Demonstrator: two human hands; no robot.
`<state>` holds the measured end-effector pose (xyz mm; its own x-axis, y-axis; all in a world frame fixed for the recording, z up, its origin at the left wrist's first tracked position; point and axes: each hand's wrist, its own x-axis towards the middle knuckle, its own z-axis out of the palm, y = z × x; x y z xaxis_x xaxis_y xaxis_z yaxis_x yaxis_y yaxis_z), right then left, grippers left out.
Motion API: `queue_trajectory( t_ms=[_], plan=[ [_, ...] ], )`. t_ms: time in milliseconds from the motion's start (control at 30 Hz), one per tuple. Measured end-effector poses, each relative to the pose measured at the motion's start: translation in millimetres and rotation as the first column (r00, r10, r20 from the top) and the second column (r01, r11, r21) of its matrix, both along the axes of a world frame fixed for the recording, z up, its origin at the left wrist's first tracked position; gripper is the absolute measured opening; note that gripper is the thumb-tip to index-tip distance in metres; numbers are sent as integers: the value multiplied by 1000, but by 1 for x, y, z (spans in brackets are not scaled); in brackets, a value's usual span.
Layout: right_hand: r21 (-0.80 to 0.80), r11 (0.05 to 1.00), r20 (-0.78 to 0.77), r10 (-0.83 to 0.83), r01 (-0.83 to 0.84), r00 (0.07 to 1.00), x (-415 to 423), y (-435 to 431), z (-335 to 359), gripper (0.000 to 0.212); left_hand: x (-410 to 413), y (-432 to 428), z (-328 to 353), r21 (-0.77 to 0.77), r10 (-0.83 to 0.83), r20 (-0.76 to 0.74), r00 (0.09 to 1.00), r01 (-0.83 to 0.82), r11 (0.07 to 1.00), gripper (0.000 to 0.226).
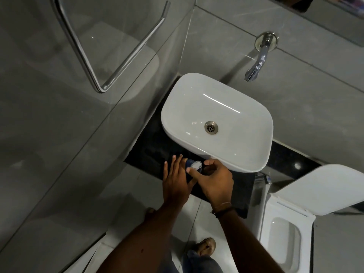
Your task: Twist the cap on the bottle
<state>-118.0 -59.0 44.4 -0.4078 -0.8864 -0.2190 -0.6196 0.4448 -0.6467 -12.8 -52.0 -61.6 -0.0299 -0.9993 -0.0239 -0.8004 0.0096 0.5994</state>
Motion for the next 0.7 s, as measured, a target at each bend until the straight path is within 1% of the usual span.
queue_trajectory(
  t_ms=[67,133,200,267,400,467,633,700],
  plan=[
    [13,1000,-11,3,-2,1000,4,-4,1,57,0,0,2,-15,4,-20,1000,-5,1000,90],
    [35,999,-5,18,-18,1000,6,-7,0,51,1,0,2,-2,-5,-10,1000,5,1000,92],
    [38,998,4,47,-47,999,5,-9,-1,44,1,1,2,14,-10,2,1000,10,1000,89],
    [30,996,13,84,-85,996,2,-9,-1,41,1,0,2,22,-8,-3,1000,8,1000,86],
    [31,980,9,197,-197,980,-8,-11,1,35,1,0,3,-5,0,-24,1000,0,1000,91],
    [41,971,12,237,-238,971,-10,-11,2,35,1,0,2,-7,3,-18,1000,-3,1000,92],
    [54,965,27,256,-257,966,-14,-13,-1,47,0,-1,1,-44,33,-39,999,-35,998,86],
    [46,964,38,260,-262,965,-15,-13,-1,46,-1,-1,-1,-55,38,-34,999,-40,998,80]
  ],
)
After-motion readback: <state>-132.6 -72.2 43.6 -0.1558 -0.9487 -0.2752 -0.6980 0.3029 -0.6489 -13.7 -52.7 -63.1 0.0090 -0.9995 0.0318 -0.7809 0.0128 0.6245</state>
